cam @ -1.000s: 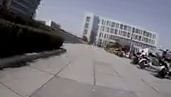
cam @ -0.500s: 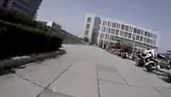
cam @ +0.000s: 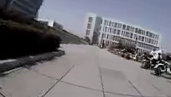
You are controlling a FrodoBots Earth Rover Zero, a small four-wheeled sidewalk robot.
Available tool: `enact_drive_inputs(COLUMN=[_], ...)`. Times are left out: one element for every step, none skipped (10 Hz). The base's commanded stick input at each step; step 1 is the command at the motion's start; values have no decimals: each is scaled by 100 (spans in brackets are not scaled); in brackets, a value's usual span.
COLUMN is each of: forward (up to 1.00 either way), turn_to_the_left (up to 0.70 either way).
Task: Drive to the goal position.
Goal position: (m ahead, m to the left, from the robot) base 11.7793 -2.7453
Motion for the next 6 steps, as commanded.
enact_drive_inputs(forward=[100, 100, 100, 100, 100, 100], turn_to_the_left=[1, 1, 1, 1, 1, 1])
